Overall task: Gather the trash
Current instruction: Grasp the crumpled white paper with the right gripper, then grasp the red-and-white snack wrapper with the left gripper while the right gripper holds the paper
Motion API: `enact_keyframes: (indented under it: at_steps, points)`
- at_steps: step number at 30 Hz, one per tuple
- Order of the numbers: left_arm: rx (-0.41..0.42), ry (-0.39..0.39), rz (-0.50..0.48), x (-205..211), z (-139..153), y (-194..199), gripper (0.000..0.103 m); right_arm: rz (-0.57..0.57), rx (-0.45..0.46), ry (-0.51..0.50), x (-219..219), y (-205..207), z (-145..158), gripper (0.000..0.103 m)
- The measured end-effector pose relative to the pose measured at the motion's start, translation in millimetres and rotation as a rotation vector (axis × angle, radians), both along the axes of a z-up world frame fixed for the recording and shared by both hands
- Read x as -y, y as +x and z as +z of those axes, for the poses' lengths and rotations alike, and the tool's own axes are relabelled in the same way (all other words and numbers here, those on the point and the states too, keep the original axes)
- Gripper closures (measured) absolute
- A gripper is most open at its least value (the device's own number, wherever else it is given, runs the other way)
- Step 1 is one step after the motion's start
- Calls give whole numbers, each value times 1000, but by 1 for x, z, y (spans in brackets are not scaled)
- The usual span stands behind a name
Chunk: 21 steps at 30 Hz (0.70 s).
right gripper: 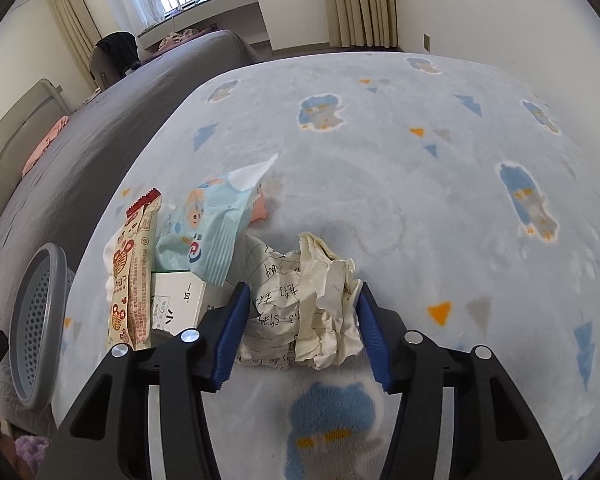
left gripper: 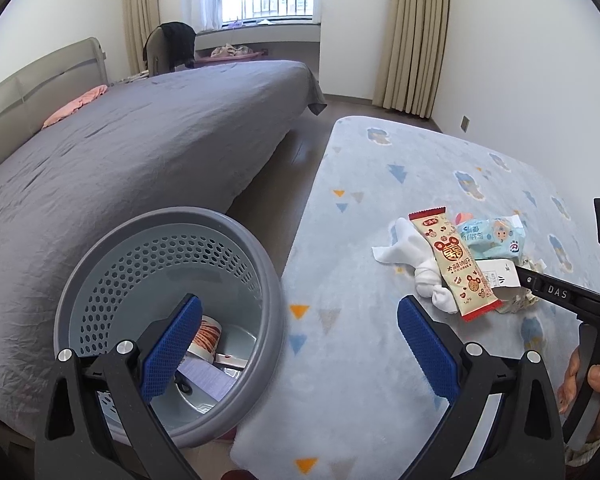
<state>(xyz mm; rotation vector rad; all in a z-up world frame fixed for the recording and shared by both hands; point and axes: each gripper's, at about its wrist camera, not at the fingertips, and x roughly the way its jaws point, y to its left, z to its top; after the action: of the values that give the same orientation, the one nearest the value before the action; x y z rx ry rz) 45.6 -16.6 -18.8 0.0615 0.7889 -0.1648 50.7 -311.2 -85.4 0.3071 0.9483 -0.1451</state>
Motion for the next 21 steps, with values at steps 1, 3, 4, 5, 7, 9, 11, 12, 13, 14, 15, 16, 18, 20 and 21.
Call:
enact_keyframes:
  at_steps: [1,3,4,5,7,9,11,12,13,14,15,16,18,20,21]
  points:
    - [0,2,0,0,0,0,7,-1,3,1,1,-2,1,52]
    - [-1,7,0,1,-1,0,7,-7,7,4,3,-6,3,52]
    - [-1,9,-1,1,-2,0,7,-11,9,5,4,-8,4,52]
    - [-1,13,-1,2,-2,-1,7,-16,16,11,7,-12,6,52]
    - [-2,19,-5,5,-4,-1,7,-25,29,20,11,-18,11,52]
    - [-3,32,-9,8,-6,-1,7,-32,43,26,15,-23,15,52]
    - [-7,45,-17,13,-9,-1,7,-41,57,31,19,-28,20,52]
    - [-9,53,-23,16,-10,-2,7,-44,61,33,20,-30,22,52]
    - [-11,58,-29,19,-11,-3,7,-47,65,34,22,-32,23,52]
    - [-12,60,-34,22,-12,-3,7,-48,71,32,23,-34,25,52]
    - [-15,62,-40,25,-13,-4,7,-50,76,28,25,-36,27,52]
    - [-17,63,-47,28,-13,-5,7,-51,80,26,26,-38,29,52]
    - [-21,62,-60,37,-13,-7,7,-53,88,30,29,-42,31,52]
    - [-29,57,-71,44,-14,-7,7,-56,91,39,33,-44,32,52]
    - [-34,54,-76,48,-14,-7,7,-59,92,45,35,-45,33,52]
